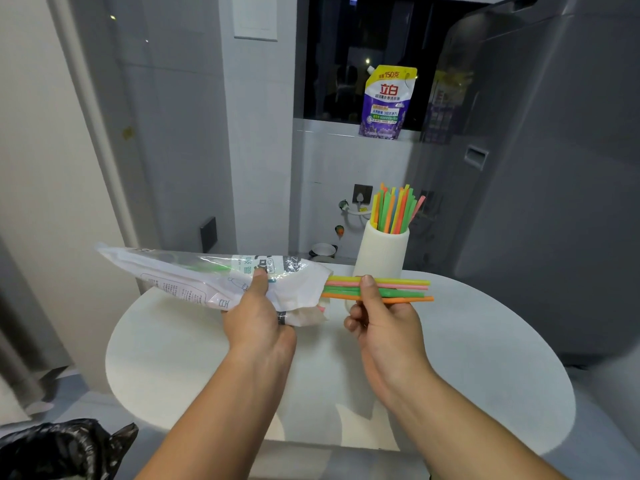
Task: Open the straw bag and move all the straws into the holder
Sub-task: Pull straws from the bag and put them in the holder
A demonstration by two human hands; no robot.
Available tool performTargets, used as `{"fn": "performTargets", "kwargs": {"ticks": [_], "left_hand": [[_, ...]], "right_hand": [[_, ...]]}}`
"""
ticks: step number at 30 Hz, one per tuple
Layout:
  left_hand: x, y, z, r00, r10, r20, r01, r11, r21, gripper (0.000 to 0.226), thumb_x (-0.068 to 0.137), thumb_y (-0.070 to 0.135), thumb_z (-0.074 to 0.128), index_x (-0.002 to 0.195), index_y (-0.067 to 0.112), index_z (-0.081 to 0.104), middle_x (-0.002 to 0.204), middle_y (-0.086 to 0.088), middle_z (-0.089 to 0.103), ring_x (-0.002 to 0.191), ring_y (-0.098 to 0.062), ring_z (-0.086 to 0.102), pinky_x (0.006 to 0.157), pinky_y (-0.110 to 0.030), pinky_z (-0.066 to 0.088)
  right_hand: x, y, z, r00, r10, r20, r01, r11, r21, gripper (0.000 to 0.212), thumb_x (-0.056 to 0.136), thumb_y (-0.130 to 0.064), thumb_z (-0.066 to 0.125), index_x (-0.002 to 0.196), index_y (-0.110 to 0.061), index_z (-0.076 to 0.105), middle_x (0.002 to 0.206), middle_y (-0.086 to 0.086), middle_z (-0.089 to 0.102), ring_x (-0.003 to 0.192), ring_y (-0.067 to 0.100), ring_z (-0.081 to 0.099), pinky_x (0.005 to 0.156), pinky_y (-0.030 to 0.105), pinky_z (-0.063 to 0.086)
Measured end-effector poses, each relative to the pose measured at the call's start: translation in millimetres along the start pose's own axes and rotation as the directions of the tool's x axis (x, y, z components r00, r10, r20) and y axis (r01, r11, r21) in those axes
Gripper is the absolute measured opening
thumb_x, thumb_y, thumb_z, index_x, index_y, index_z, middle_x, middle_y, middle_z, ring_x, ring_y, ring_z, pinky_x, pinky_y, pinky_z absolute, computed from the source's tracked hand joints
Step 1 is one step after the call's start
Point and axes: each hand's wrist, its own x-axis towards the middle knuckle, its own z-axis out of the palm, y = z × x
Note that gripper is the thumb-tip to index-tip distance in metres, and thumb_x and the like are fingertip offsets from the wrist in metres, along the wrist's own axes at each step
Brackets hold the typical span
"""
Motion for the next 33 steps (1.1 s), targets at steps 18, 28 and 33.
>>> {"fn": "performTargets", "kwargs": {"ticks": [18, 28, 33], "left_hand": [[11.4, 2.3, -2.7, 0.996, -0.049, 0.074, 0.049, 0.999, 0.002, 0.028, 0.1, 0.021, 0.071, 0.126, 0.012, 0.065, 0.131, -0.008, 0.074, 0.098, -0.026, 0.077, 0.094, -0.062, 0.059], [12.8, 15.4, -5.0, 0.998, -0.062, 0.019, 0.063, 0.996, -0.056, 0.033, 0.104, 0.017, 0.065, 0.136, 0.011, 0.061, 0.121, -0.003, 0.074, 0.082, -0.017, 0.074, 0.04, -0.028, 0.055], [17.3, 18.2, -9.5, 0.998, -0.067, 0.013, 0.068, 0.996, -0.062, 0.015, 0.104, 0.017, 0.066, 0.118, 0.016, 0.063, 0.097, 0.0, 0.073, 0.05, -0.013, 0.074, 0.036, -0.036, 0.055]], "right_hand": [[26.1, -42.1, -20.0, 0.988, -0.139, 0.069, 0.146, 0.985, -0.097, 0.017, 0.096, -0.015, 0.063, 0.091, -0.001, 0.071, 0.07, 0.002, 0.071, 0.062, 0.01, 0.067, 0.065, 0.023, 0.059], [41.5, -85.1, -39.4, 0.98, -0.184, 0.068, 0.192, 0.972, -0.134, 0.019, 0.097, -0.014, 0.061, 0.089, 0.001, 0.069, 0.08, 0.01, 0.072, 0.07, 0.017, 0.07, 0.064, 0.024, 0.06], [47.7, -117.8, -47.1, 0.96, -0.272, 0.064, 0.28, 0.932, -0.233, 0.019, 0.096, -0.015, 0.063, 0.088, 0.0, 0.068, 0.075, 0.005, 0.073, 0.07, 0.013, 0.074, 0.063, 0.022, 0.06]]}}
